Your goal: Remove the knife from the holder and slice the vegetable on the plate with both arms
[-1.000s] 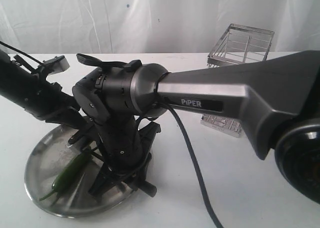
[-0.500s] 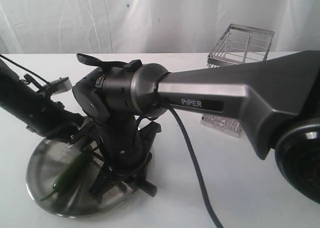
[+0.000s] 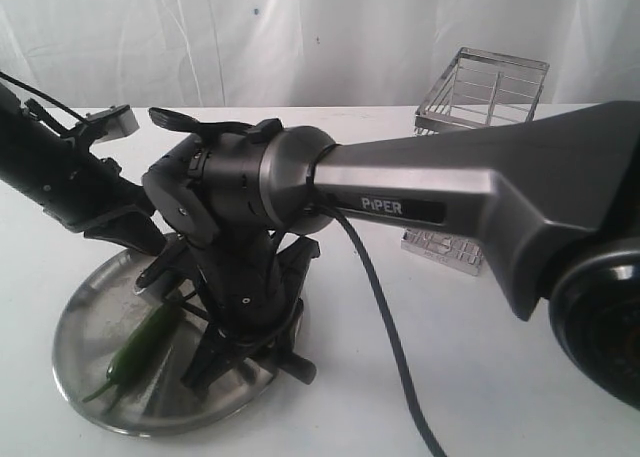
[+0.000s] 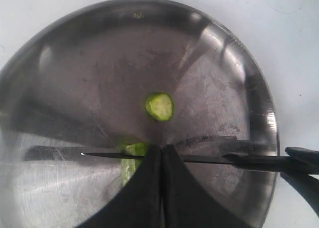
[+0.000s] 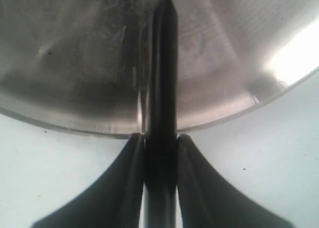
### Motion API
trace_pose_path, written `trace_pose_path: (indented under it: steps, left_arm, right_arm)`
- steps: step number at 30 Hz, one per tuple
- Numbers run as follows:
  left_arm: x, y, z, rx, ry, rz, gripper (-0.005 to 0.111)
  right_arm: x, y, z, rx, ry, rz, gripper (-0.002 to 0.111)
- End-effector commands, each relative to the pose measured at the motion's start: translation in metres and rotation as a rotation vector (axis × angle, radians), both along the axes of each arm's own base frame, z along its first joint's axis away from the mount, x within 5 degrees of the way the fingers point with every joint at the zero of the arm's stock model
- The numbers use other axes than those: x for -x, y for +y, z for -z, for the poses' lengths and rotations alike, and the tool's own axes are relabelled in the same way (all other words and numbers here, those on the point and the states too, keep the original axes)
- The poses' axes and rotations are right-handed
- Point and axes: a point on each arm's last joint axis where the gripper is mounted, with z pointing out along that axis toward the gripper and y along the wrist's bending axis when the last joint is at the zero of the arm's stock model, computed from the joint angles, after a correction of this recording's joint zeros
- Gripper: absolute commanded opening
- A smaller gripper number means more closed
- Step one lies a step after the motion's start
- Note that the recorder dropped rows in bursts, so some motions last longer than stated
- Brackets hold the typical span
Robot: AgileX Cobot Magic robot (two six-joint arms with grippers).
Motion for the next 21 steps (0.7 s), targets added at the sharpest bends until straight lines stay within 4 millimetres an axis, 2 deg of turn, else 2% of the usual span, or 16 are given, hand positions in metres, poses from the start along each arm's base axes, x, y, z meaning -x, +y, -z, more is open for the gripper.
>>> trace_pose_path:
  steps: [1,10,21]
  left_arm:
    - [0.002,-0.003,0.0,0.019,0.024,0.006,0.0]
    - [0.002,-0.003,0.0,0.022,0.026,0.007,0.0]
    - [0.0,-0.003,0.006,0.014,0.032,0.0,0.0]
  right_arm:
    - [-0.004,0.005,-0.013,-0.036,-0.035,-0.011,0.001]
    - [-0.009,0.012,0.001,-0.025,-0.018,-0.027,0.001]
    - [-0.01,0.014,-0.003,-0.038,-0.027,-0.028,0.001]
